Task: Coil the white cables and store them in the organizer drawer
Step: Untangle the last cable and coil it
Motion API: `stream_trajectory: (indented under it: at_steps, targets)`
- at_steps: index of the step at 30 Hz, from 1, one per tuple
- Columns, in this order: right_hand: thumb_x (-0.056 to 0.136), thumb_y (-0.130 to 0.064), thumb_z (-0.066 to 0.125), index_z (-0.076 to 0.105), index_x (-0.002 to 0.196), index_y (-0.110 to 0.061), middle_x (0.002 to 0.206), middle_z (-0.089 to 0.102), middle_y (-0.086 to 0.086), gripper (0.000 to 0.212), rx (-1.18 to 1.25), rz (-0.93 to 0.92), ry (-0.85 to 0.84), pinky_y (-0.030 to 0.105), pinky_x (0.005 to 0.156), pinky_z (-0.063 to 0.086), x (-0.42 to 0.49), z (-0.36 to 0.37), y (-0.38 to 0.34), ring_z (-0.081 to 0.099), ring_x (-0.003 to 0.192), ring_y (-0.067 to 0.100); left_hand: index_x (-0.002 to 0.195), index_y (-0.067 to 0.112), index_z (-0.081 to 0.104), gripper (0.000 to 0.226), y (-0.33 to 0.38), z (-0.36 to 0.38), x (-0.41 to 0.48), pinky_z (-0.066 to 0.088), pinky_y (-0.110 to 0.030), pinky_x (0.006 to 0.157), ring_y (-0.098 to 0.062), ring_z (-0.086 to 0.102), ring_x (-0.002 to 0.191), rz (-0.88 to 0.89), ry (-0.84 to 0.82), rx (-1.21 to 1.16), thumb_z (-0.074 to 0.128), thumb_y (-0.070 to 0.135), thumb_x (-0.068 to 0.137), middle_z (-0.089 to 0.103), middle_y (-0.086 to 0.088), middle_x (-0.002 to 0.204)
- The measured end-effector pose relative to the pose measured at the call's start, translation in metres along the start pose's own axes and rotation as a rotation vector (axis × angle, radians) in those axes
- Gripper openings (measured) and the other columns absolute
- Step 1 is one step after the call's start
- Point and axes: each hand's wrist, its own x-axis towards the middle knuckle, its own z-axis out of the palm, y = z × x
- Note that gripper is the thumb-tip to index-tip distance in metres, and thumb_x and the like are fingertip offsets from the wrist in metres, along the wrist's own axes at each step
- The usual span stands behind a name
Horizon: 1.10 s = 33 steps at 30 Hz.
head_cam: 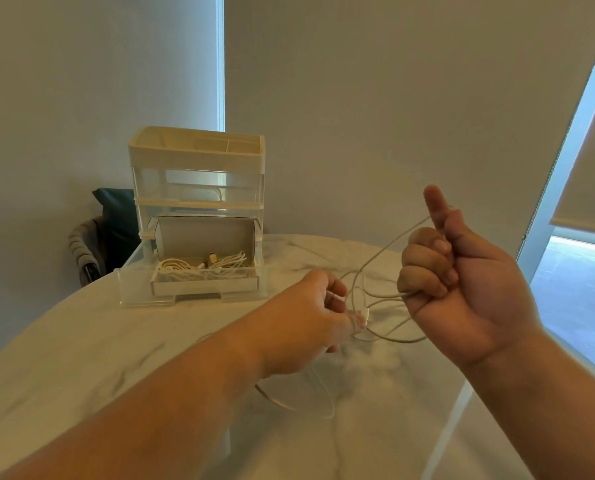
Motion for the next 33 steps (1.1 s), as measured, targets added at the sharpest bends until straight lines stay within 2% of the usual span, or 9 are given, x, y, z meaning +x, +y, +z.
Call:
stream_trajectory:
  at_steps: [5,9,15,19,22,25,27,29,33]
  targets:
    - [0.103,-0.03,0.042,0.066,0.119,-0.026,0.063,0.038,-0.006,0.029,0.131,0.066,-0.066,0.015,0.034,0.031,0.001,-0.006,0.001,0.025,0.043,0.003,0.103,0.031,0.064,0.031,-0.008,0.006,-0.001,0.058,-0.034,0.082,-0.017,0.069,0.093,-0.192,-0.043,0.115,0.062,0.058,0.088,0.072,0.001,0.098]
    - [0.101,-0.033,0.043,0.064,0.121,-0.03,0.062,0.037,-0.008,0.029,0.042,0.049,-0.039,0.015,0.036,0.026,-0.001,-0.005,0.003,0.02,0.046,0.002,0.101,0.02,0.067,0.018,-0.01,0.012,0.004,0.054,-0.03,0.069,-0.015,0.069,0.085,-0.18,-0.028,-0.173,0.058,0.034,0.098,0.07,-0.002,0.1]
    - [0.105,-0.031,0.046,0.07,0.11,-0.026,0.06,0.037,-0.003,0.025,-0.558,-0.15,0.263,0.022,0.041,0.022,0.009,-0.026,-0.006,0.025,0.046,0.011,0.069,0.015,0.047,0.029,0.003,-0.025,0.005,0.053,-0.045,0.088,-0.031,0.071,0.088,-0.063,0.113,-0.905,0.04,0.016,0.097,0.066,-0.012,0.076]
    - [0.103,-0.034,0.05,0.074,0.102,-0.033,0.048,0.041,-0.013,0.024,-1.328,-0.447,0.401,0.016,0.048,0.035,0.011,-0.047,-0.008,0.037,0.044,0.007,0.07,0.019,0.049,0.025,0.01,-0.054,-0.003,0.049,-0.023,0.054,-0.008,0.045,0.047,0.056,0.099,-1.18,0.046,0.025,0.094,0.033,0.008,0.053]
    - [0.1,-0.033,0.055,0.076,0.098,-0.03,0.059,0.061,-0.019,0.021,-1.493,-0.533,0.38,-0.001,0.057,0.037,0.012,-0.051,-0.011,0.055,0.056,-0.011,0.088,0.017,0.064,0.02,0.011,-0.067,-0.009,0.025,-0.018,0.047,-0.005,0.027,0.046,0.145,0.05,-1.166,0.048,0.03,0.089,0.027,0.009,0.059]
    - [0.101,-0.027,0.055,0.077,0.095,-0.024,0.076,0.07,-0.001,0.024,-1.646,-0.562,0.368,-0.006,0.066,0.033,0.015,-0.054,-0.012,0.056,0.075,-0.021,0.118,0.015,0.07,0.042,0.011,-0.071,-0.012,0.032,-0.024,0.052,-0.009,0.033,0.052,0.184,-0.026,-1.06,0.045,0.024,0.085,0.037,0.005,0.063]
    - [0.102,-0.024,0.053,0.076,0.09,-0.021,0.08,0.071,0.011,0.026,-1.694,-0.576,0.391,-0.005,0.065,0.035,0.018,-0.06,-0.013,0.059,0.078,-0.007,0.127,0.019,0.065,0.046,0.01,-0.071,-0.012,0.041,-0.033,0.062,-0.015,0.046,0.059,0.169,-0.052,-0.881,0.043,0.018,0.087,0.046,0.0,0.066]
    - [0.102,-0.022,0.052,0.076,0.092,-0.013,0.084,0.071,0.021,0.028,-1.667,-0.593,0.438,0.0,0.062,0.038,0.021,-0.066,-0.016,0.058,0.082,0.013,0.124,0.021,0.066,0.037,0.006,-0.069,-0.01,0.045,-0.038,0.067,-0.018,0.051,0.061,0.115,0.016,-0.66,0.042,0.014,0.097,0.049,-0.002,0.067]
    - [0.102,-0.027,0.049,0.075,0.108,-0.023,0.096,0.071,-0.001,0.027,-1.586,-0.665,0.596,0.015,0.069,0.04,0.024,-0.076,-0.027,0.061,0.092,0.014,0.102,0.01,0.069,0.021,-0.006,-0.066,-0.001,0.042,-0.031,0.058,-0.013,0.039,0.053,0.021,0.282,-0.351,0.052,0.023,0.101,0.04,0.001,0.06]
